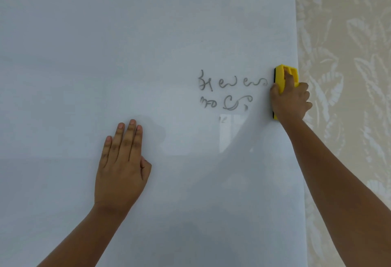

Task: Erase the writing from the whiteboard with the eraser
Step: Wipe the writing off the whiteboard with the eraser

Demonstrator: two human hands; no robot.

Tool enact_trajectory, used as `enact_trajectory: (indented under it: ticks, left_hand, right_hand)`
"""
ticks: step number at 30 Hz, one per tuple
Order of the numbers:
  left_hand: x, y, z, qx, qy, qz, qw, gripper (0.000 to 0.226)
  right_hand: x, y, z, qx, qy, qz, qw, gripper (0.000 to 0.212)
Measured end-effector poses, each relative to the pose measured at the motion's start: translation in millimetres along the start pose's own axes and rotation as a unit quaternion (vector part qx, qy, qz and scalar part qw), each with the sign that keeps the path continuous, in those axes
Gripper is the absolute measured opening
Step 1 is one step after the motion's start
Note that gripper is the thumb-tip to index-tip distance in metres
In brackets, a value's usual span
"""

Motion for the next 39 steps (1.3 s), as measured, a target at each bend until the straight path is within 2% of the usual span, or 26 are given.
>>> enact_trajectory:
  ticks: [3, 5, 8, 11, 12, 14, 17, 22, 24, 28, 31, 34, 36, 37, 39]
  left_hand:
    - [-1.1, 1.3, -0.8, -0.002, 0.001, 0.003, 1.0, 0.055]
    - [-1.3, 0.9, -1.5, -0.002, 0.002, 0.003, 1.0, 0.055]
    - [-1.8, -0.1, 0.1, -0.001, 0.004, 0.006, 1.0, 0.055]
    - [-1.8, 1.0, 0.0, -0.001, 0.002, 0.009, 1.0, 0.055]
    - [-1.9, 0.7, 0.2, 0.0, 0.003, 0.009, 1.0, 0.054]
    - [-0.6, 0.4, 1.6, 0.001, 0.004, 0.009, 1.0, 0.054]
    - [-0.5, 0.3, 0.9, 0.0, 0.008, 0.01, 1.0, 0.055]
    - [-1.2, 0.7, -0.3, -0.001, 0.0, 0.01, 1.0, 0.055]
    - [-1.2, 1.3, -0.6, -0.003, -0.006, 0.01, 1.0, 0.055]
    - [-1.8, 0.9, -0.7, -0.003, -0.007, 0.013, 1.0, 0.055]
    - [-0.3, -0.1, -0.4, -0.003, -0.008, 0.013, 1.0, 0.055]
    - [-0.1, -0.3, -0.8, -0.003, -0.011, 0.016, 1.0, 0.055]
    - [-0.7, 0.2, -1.1, -0.002, -0.011, 0.016, 1.0, 0.055]
    - [-0.6, 0.2, -0.5, 0.0, -0.013, 0.015, 1.0, 0.055]
    - [-0.5, 0.5, -0.1, 0.003, -0.013, 0.016, 1.0, 0.055]
  right_hand:
    - [-3.7, 3.4, -12.3, 0.077, -0.014, -0.042, 0.996, 0.051]
    - [-4.7, -8.6, -15.9, 0.096, -0.023, -0.067, 0.993, 0.052]
    - [-2.2, -32.0, 2.7, 0.01, -0.011, -0.047, 0.999, 0.053]
    - [1.5, -22.8, 23.0, -0.068, 0.011, -0.006, 0.998, 0.053]
    - [2.7, -11.0, 23.2, -0.06, 0.007, 0.004, 0.998, 0.053]
    - [0.0, 11.8, 12.6, 0.011, -0.016, -0.012, 1.0, 0.053]
    - [-3.8, 11.8, -2.8, 0.086, -0.016, -0.055, 0.995, 0.051]
    - [3.1, -4.8, 14.0, -0.028, 0.008, -0.013, 1.0, 0.053]
    - [0.2, 11.1, 3.5, 0.006, -0.001, 0.002, 1.0, 0.054]
    - [-6.1, 16.3, -13.3, 0.112, -0.029, -0.042, 0.992, 0.051]
    - [-6.5, -11.6, 4.5, 0.048, -0.032, -0.042, 0.997, 0.053]
    - [-2.4, -26.7, 47.9, -0.133, 0.009, 0.003, 0.991, 0.055]
    - [-1.3, -17.8, 64.3, -0.2, 0.034, 0.034, 0.979, 0.053]
    - [-1.1, -9.6, 60.2, -0.183, 0.036, 0.043, 0.981, 0.053]
    - [-1.7, 1.2, 41.8, -0.092, 0.024, 0.025, 0.995, 0.053]
Point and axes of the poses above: each hand's wrist, its own z-axis away from the middle knuckle, its own x-axis out of the palm, y = z × x, the point moved 5 cm from there along -z, towards the middle knuckle, and after that the axes turned 4 degrees about x, right-handed, at the moved point
